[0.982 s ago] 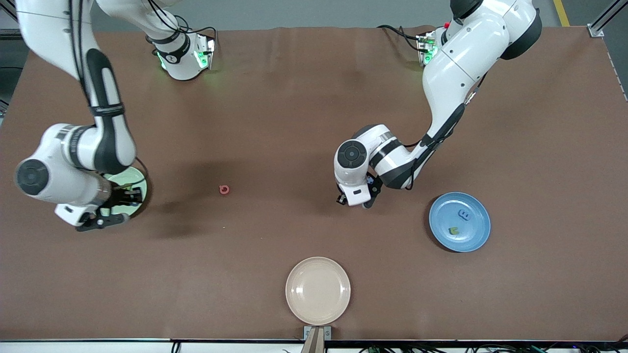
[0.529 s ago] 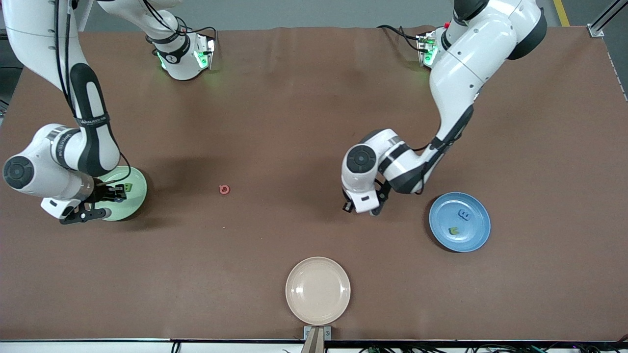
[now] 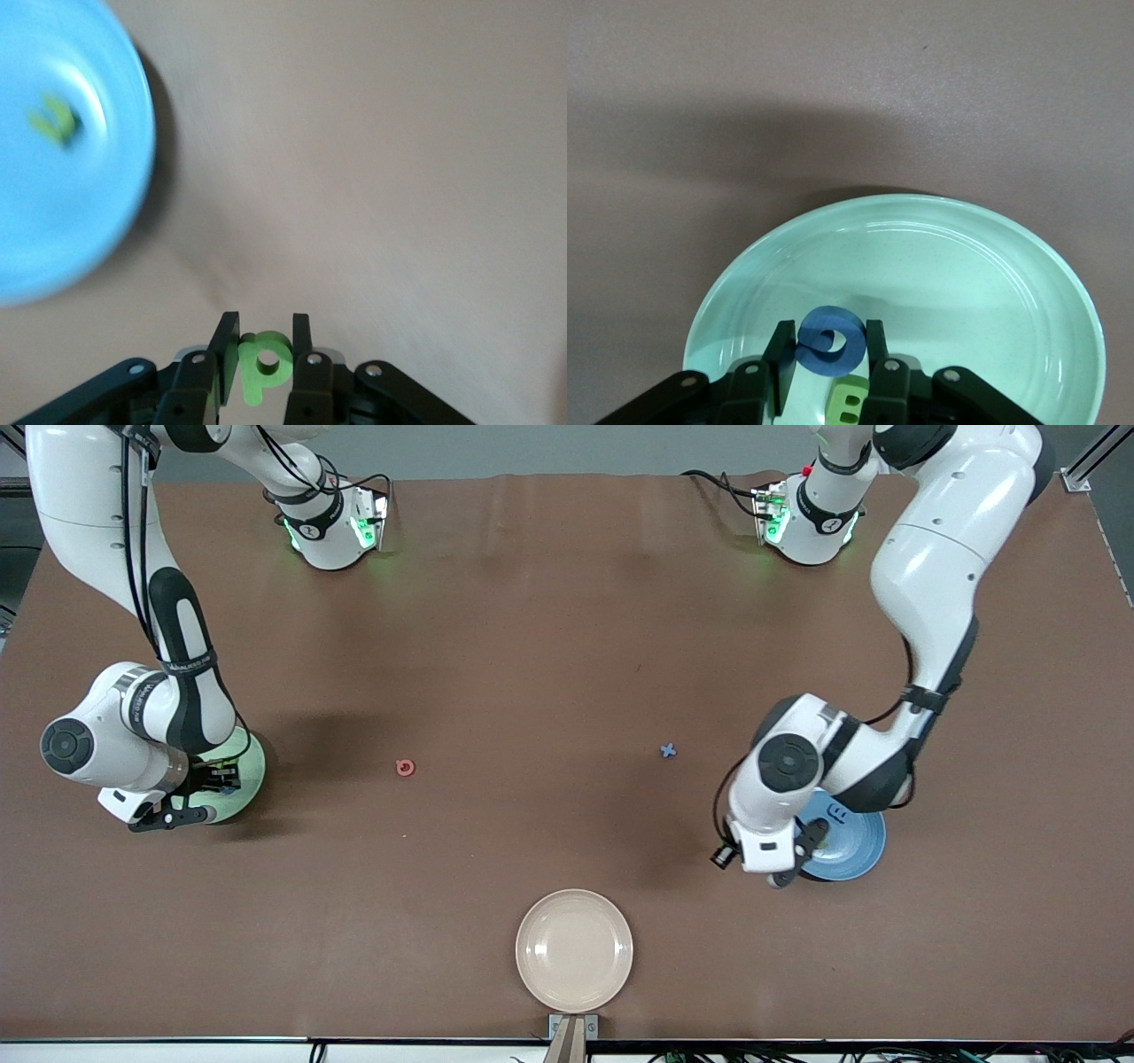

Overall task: Sort upper and lower case letters into plates
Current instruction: 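Drop the G on the green plate while the left gripper drops p on blue, then grasp the pink Q with the right gripper while the left gripper grasps the x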

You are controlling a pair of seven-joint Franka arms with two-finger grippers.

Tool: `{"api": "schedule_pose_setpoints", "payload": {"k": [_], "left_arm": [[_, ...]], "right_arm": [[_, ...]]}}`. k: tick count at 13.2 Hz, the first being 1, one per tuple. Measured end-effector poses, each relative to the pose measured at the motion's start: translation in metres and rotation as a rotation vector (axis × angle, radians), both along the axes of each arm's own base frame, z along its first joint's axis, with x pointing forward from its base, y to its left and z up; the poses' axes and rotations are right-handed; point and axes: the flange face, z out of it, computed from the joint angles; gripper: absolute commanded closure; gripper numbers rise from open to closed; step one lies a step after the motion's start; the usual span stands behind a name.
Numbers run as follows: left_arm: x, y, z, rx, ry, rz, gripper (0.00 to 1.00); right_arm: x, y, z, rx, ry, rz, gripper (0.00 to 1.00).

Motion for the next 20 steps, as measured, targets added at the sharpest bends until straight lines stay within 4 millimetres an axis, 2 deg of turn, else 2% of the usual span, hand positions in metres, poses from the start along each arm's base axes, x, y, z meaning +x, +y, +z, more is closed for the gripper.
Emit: {"api": "schedule_pose_setpoints", "payload": {"k": [3, 4, 5, 6, 7, 8, 9, 10, 11, 13, 15, 18, 20], "left_arm": [[0.016, 0.076, -0.006, 0.053, 0.073, -0.095, 0.99], [0.018, 0.098, -0.008, 0.065, 0.098, -0.112, 0.98], [0.018, 0.115, -0.012, 0.075, 0.127, -0.122, 0.96], [0.014, 0.128, -0.017, 0.083, 0.157, -0.127, 0.75], [0.009, 0.135, -0.022, 0.089, 0.181, -0.129, 0.63], [0.002, 0.138, -0.025, 0.094, 0.203, -0.133, 0.41], [-0.005, 0.140, -0.029, 0.099, 0.220, -0.136, 0.22], [-0.012, 0.140, -0.031, 0.102, 0.232, -0.139, 0.10], [-0.017, 0.136, -0.029, 0.100, 0.235, -0.144, 0.01], [-0.027, 0.113, -0.016, 0.089, 0.227, -0.140, 0.01], [-0.050, 0.073, -0.004, 0.078, 0.229, -0.112, 0.01], [-0.097, 0.004, -0.001, 0.045, 0.226, 0.004, 0.01], [-0.125, -0.036, -0.004, 0.001, 0.207, 0.091, 0.01]], "right_arm": [[0.004, 0.006, 0.008, 0.012, 0.010, 0.008, 0.00], [0.008, 0.014, 0.018, 0.025, 0.016, 0.018, 0.00], [0.012, 0.030, 0.033, 0.041, 0.018, 0.043, 0.00], [0.016, 0.057, 0.051, 0.058, 0.017, 0.084, 0.00], [0.018, 0.093, 0.067, 0.074, 0.016, 0.138, 0.00], [0.016, 0.132, 0.081, 0.087, 0.015, 0.193, 0.00], [0.012, 0.168, 0.090, 0.096, 0.017, 0.242, 0.00], [0.005, 0.200, 0.092, 0.099, 0.024, 0.290, 0.00], [-0.003, 0.228, 0.088, 0.099, 0.034, 0.333, 0.00], [-0.020, 0.273, 0.075, 0.091, 0.032, 0.402, 0.00], [-0.037, 0.305, 0.060, 0.077, -0.010, 0.448, 0.00], [-0.056, 0.331, 0.039, 0.059, -0.091, 0.507, 0.00], [-0.061, 0.336, 0.023, 0.042, -0.119, 0.524, 0.00]]}}
